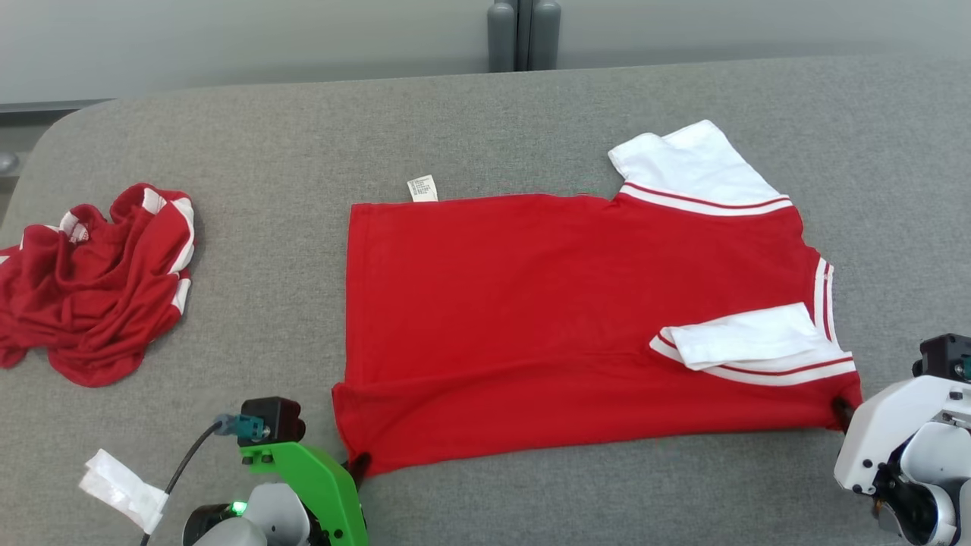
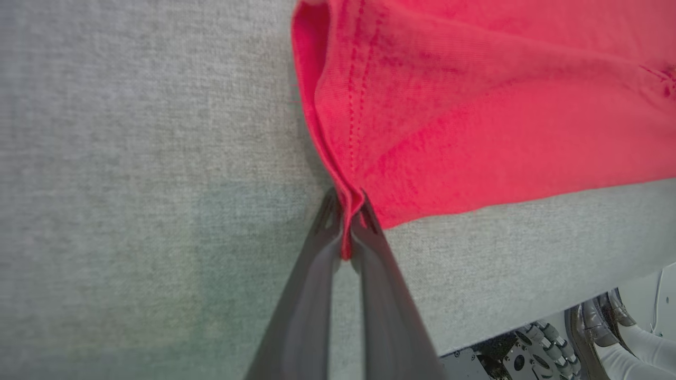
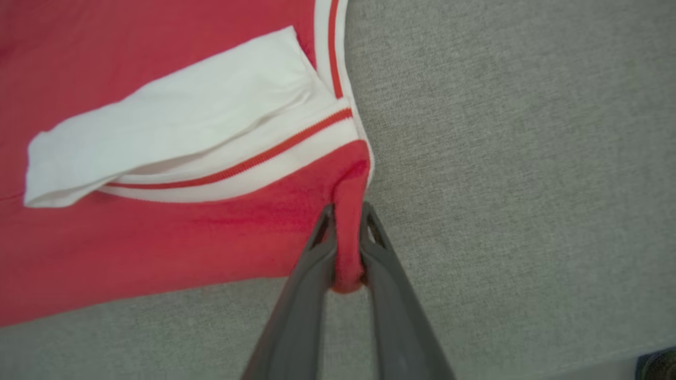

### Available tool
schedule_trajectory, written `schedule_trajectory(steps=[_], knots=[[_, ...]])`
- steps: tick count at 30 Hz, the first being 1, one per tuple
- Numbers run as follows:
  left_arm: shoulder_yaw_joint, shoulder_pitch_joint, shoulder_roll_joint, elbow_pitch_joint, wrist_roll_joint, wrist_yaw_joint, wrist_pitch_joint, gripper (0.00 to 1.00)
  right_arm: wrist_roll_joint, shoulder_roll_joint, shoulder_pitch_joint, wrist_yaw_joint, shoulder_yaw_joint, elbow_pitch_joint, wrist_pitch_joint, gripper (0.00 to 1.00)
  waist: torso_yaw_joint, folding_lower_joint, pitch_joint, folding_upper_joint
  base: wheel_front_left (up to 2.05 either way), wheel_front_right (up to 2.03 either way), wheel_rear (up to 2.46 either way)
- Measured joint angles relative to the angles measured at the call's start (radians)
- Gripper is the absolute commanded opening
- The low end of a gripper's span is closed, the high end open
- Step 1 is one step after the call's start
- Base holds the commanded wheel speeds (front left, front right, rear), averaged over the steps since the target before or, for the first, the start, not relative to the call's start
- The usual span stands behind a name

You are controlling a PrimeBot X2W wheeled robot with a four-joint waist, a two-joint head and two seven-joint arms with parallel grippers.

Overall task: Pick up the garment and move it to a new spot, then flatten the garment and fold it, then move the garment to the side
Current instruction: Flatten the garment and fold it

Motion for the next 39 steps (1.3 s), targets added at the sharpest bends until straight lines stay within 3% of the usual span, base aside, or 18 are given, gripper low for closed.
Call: schedule_trajectory(steps=[1,2,10,16,28,39], knots=[[0.001,0.005,0.005,-0.007,0.000,0.007,-0.001,1.00,0.004,0.003,0.012,0.000,-0.001,-0.007,0.005,0.60,0.000,0.0000,-0.002,0.0000,0.00,0.00,0.00],[0.002,0.010,0.011,-0.014,0.000,0.010,-0.001,1.00,0.006,0.006,0.021,0.000,-0.002,-0.012,0.010,0.99,0.000,0.0000,-0.004,0.0000,0.00,0.00,0.00],[0.039,0.013,0.021,-0.030,-0.011,0.030,-0.023,1.00,-0.010,0.015,-0.003,0.000,0.009,-0.058,0.011,1.00,0.000,0.0000,-0.003,0.0000,0.00,0.00,0.00],[0.073,-0.126,0.033,0.010,0.010,0.030,-0.022,1.00,-0.022,-0.064,-0.213,-0.001,0.093,-0.055,0.030,1.00,-0.003,0.0000,0.030,0.0000,0.00,0.00,0.00],[0.086,-0.511,-0.032,0.207,0.071,-0.025,0.029,1.00,0.034,-0.162,-0.704,-0.001,0.312,0.221,-0.028,1.00,-0.009,0.0000,0.168,0.0000,0.00,0.00,0.00],[0.033,-0.672,-0.113,0.364,0.132,-0.105,-0.002,1.00,0.069,-0.214,-0.879,-0.001,0.421,0.412,-0.132,1.00,-0.002,0.0001,0.286,0.0000,0.00,0.00,0.00]])
